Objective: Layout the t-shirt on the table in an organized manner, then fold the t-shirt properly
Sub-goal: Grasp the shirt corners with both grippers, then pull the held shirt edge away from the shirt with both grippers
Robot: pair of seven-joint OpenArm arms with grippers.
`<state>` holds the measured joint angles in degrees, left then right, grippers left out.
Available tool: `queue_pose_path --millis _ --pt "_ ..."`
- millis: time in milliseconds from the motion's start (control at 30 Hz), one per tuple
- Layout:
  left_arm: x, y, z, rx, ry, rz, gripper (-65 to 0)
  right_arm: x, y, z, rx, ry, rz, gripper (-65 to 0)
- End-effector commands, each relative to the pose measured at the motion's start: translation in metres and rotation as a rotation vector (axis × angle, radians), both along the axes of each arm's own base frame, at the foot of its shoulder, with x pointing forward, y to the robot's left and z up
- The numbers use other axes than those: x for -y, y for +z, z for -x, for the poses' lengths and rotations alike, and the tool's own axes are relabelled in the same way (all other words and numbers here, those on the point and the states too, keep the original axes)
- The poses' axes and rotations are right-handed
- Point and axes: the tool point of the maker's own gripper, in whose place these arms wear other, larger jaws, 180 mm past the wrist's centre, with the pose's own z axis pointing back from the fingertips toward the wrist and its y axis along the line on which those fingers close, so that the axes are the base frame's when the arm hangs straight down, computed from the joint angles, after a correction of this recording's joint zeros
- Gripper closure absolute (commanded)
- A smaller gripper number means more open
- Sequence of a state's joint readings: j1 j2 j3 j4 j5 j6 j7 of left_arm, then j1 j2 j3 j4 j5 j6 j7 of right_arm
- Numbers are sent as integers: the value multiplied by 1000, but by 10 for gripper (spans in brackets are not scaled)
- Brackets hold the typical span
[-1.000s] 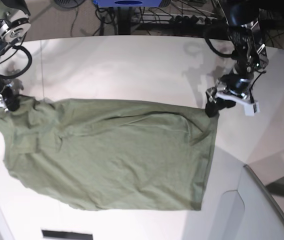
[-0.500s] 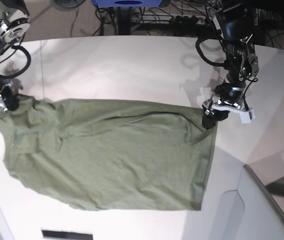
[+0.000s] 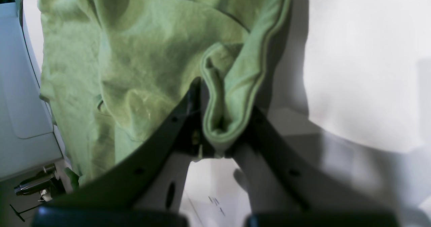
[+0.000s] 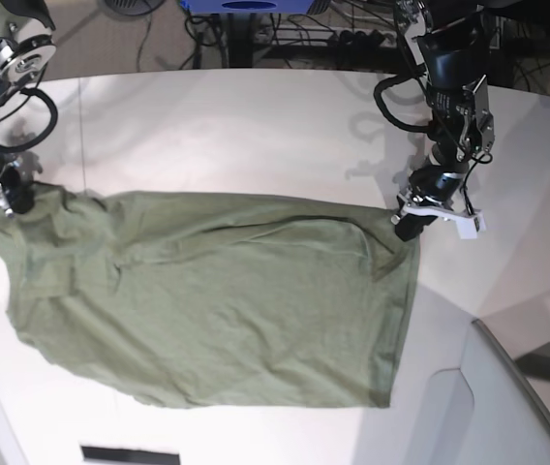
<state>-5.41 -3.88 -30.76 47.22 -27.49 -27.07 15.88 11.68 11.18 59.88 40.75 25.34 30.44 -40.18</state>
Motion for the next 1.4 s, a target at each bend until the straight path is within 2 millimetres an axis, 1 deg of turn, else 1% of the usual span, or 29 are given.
queue_pose_path --millis 0,167,200,267,333,400,433,467,533,600,667,767,933,1033,1100,1133,1200,1267,1300,1333,1367 --pt "1 -7 5 -52 -25 -17 0 5 -2 3 -35 6 14 0" --pt "-1 -3 1 -43 -28 -21 0 4 -1 2 -34 8 15 0" --pt "-2 1 -5 -32 -28 -23 0 6 0 1 -33 8 19 0" --pt "-10 9 -10 -15 -24 -42 0 5 4 -4 -29 21 13 0" --pt "-10 16 -16 -14 -43 -47 0 4 9 -10 -24 40 8 0" --pt "-12 26 -20 -12 -66 -60 0 14 24 -19 0 44 47 0" --pt "-13 34 -24 2 -77 -74 0 19 31 -22 9 48 69 0" --pt "-14 40 -27 11 -84 -83 0 22 36 -23 12 54 84 0" --pt "-14 52 -33 32 -98 -100 0 27 50 -31 28 68 110 0" --pt "-13 63 -41 48 -112 -109 0 32 60 -34 32 83 131 0" --pt "-14 67 -43 46 -120 -112 0 39 72 -35 39 89 164 0" --pt "-27 75 -47 66 -75 -106 0 48 88 -38 53 93 214 0" --pt "-29 76 -48 68 -68 -105 0 55 104 -36 49 113 258 0" --pt "-28 73 -44 59 -68 -103 0 54 106 -35 44 120 260 0" --pt "-27 71 -42 54 -70 -103 0 52 103 -34 40 122 255 0" --pt "-28 66 -36 39 -69 -102 0 51 102 -33 36 124 253 0" --pt "-28 61 -29 25 -69 -103 0 50 99 -31 27 127 249 0" --pt "-31 61 -26 24 -66 -110 0 50 94 -24 7 123 246 0" --pt "-32 57 -18 11 -66 -116 0 50 91 -21 1 123 246 0" --pt "-33 58 -14 11 -67 -126 0 50 89 -19 -3 123 242 0" --pt "-33 59 -11 13 -73 -138 0 47 83 -16 -16 127 227 0"
